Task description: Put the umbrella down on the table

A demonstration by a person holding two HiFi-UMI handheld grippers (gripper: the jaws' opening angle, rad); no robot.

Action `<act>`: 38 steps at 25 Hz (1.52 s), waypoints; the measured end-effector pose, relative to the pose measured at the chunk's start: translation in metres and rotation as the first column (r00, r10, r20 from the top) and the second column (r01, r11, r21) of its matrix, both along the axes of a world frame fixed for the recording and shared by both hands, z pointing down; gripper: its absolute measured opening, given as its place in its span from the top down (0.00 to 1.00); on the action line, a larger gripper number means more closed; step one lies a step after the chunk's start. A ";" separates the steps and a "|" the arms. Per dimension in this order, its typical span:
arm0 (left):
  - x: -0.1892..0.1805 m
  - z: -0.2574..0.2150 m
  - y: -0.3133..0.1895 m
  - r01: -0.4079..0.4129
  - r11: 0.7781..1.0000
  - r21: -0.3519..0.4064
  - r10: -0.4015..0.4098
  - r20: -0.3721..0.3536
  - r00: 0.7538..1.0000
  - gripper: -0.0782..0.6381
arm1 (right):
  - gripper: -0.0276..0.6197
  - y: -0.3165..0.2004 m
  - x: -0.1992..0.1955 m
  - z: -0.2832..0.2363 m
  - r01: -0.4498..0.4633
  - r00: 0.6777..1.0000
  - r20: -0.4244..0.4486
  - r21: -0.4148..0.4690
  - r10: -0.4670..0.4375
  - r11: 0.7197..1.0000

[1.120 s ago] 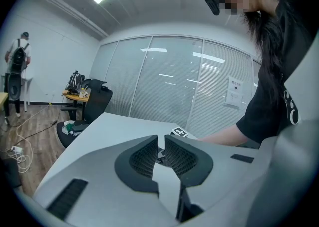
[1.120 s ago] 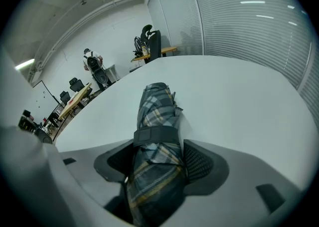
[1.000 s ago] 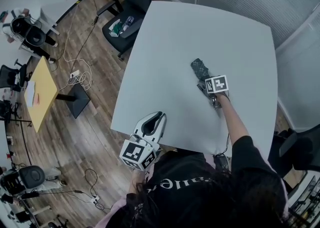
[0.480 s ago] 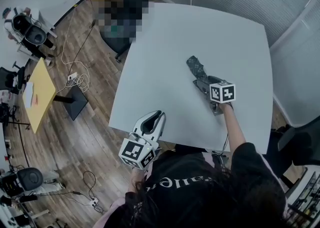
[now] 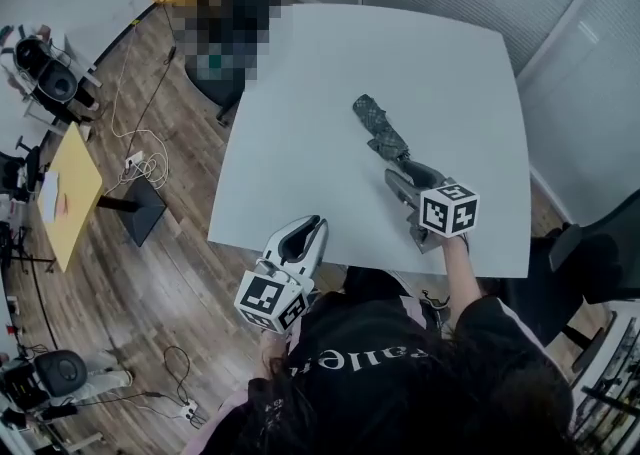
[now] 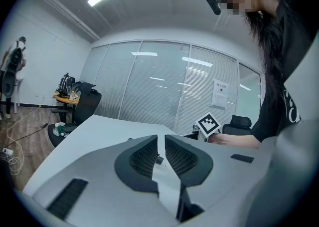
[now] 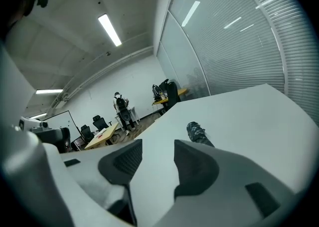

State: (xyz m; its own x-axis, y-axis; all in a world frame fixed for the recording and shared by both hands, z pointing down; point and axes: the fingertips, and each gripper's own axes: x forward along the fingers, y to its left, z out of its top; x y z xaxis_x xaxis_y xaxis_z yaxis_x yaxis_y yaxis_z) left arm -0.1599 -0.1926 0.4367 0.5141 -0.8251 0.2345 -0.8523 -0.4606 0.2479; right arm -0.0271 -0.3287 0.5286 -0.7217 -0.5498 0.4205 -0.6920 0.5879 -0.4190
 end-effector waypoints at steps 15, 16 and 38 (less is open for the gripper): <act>0.025 0.000 0.073 -0.071 0.997 0.019 0.072 -0.013 0.997 0.81 | 0.74 0.140 0.011 -0.038 -0.026 0.997 0.068 0.047 0.022 0.999; 0.026 0.001 0.077 -0.075 0.997 0.019 0.075 -0.014 0.997 0.81 | 0.75 0.147 0.010 -0.040 -0.027 0.997 0.073 0.049 0.024 0.998; 0.046 0.011 0.135 -0.188 0.982 0.007 0.188 -0.032 0.982 0.81 | 0.91 0.247 0.007 -0.051 -0.080 0.993 0.087 0.060 0.074 0.995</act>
